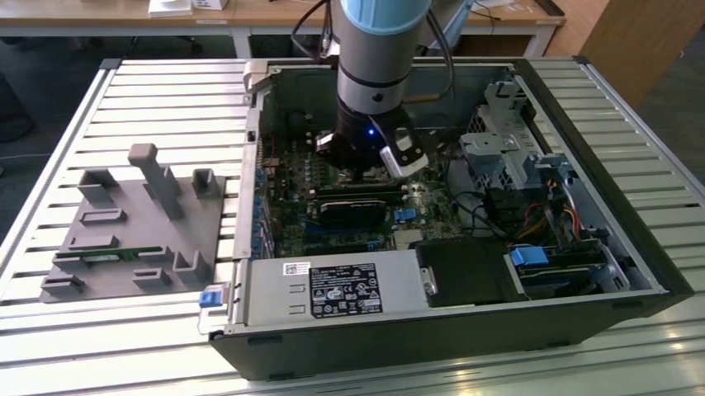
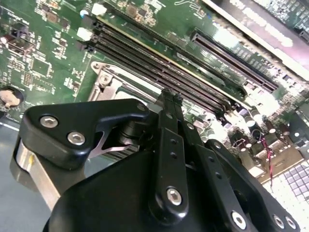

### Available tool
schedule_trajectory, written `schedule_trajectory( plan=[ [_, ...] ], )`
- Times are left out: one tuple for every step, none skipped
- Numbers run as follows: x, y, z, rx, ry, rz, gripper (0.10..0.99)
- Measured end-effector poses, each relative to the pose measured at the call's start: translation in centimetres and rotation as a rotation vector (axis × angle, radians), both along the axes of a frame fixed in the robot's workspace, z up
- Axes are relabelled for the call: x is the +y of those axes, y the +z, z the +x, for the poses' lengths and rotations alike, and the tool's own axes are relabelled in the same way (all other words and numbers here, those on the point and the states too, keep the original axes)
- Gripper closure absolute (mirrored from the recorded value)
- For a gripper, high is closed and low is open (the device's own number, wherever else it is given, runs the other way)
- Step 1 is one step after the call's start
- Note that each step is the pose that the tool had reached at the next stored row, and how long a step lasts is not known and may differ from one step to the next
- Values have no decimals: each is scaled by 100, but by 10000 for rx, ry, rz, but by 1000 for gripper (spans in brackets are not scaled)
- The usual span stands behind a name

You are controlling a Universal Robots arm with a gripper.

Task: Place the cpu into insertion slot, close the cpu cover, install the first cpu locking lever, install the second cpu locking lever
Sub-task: 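Install the second cpu locking lever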

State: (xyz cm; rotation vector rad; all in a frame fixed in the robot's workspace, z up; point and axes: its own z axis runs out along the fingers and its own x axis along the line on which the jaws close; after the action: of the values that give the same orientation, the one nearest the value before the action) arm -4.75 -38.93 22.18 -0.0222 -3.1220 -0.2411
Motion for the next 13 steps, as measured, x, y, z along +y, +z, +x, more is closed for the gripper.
schedule_trajectory(
  plan=[
    [-5,-5,-5,1,0,18,980],
    [-5,-16,-8,-1,1,39,980],
    [-5,-30,-12,0,0,50,980],
    [-6,-47,-14,0,0,58,980],
    [-5,-65,-15,0,1,65,980],
    [-5,-83,-17,0,1,80,980],
    [-6,-97,-18,1,1,107,980],
    [-14,-103,-19,1,1,156,980],
    [-30,-106,-22,0,0,247,980],
    [-48,-107,-27,0,1,335,980],
    [-64,-107,-34,0,0,404,980],
    [-80,-107,-44,0,-1,467,980],
    [-94,-108,-54,-2,0,522,980]
  ],
)
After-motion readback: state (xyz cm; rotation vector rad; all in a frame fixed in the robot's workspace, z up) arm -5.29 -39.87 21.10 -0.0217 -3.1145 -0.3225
